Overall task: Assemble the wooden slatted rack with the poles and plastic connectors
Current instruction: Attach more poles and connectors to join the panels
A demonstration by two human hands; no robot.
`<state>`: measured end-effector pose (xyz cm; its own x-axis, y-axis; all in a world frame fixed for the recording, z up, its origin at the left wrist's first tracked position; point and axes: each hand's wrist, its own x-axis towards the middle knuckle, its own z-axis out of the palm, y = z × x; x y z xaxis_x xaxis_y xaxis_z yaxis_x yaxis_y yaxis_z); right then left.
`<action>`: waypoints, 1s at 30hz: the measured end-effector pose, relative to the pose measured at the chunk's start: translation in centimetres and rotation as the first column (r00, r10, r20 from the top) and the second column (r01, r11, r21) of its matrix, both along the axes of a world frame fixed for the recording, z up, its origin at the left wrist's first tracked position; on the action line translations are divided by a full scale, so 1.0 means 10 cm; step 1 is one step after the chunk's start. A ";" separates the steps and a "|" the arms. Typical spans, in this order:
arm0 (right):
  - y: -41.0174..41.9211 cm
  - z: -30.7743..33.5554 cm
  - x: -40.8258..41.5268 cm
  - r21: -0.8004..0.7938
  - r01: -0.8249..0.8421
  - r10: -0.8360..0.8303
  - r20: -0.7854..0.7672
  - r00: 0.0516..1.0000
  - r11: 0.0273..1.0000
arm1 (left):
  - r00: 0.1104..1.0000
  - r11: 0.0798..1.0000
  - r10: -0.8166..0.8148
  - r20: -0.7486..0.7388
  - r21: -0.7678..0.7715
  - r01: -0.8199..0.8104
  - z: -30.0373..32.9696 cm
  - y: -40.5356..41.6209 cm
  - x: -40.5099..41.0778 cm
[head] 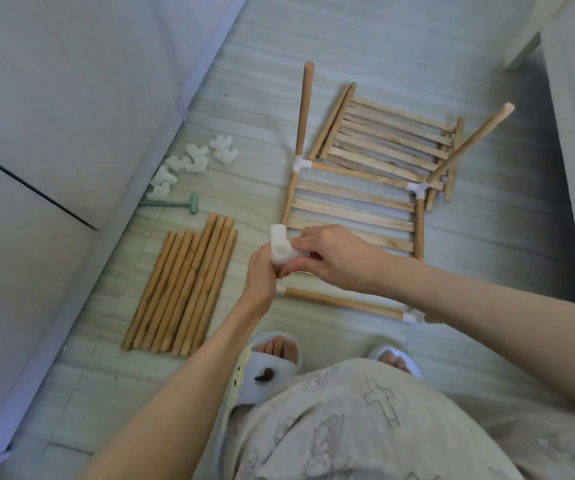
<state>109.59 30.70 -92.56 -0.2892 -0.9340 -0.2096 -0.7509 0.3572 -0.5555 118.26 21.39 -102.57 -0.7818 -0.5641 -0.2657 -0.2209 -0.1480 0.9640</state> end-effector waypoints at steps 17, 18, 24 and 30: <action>-0.03 -0.08 0.22 0.082 0.212 -0.207 -0.060 0.976 0.974 | 0.977 0.969 0.202 0.076 0.131 -0.210 0.01 0.08 0.03; -0.03 -0.09 0.22 0.089 0.209 -0.205 -0.054 0.977 0.974 | 0.978 0.972 0.192 0.079 0.125 -0.201 0.00 0.07 0.04; 0.01 -0.12 0.19 0.119 0.160 -0.163 0.018 0.986 0.980 | 0.990 0.986 0.126 0.056 0.100 -0.131 0.03 0.07 0.08; 0.04 -0.09 0.14 0.158 0.156 -0.153 -0.032 0.988 0.975 | 0.990 0.981 0.140 0.036 0.130 -0.143 0.11 0.14 0.03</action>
<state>111.01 31.14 -93.49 -0.4331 -0.8327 -0.3451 -0.6897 0.5526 -0.4678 118.52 22.79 -101.48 -0.6881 -0.6274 -0.3646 -0.2139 -0.3047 0.9281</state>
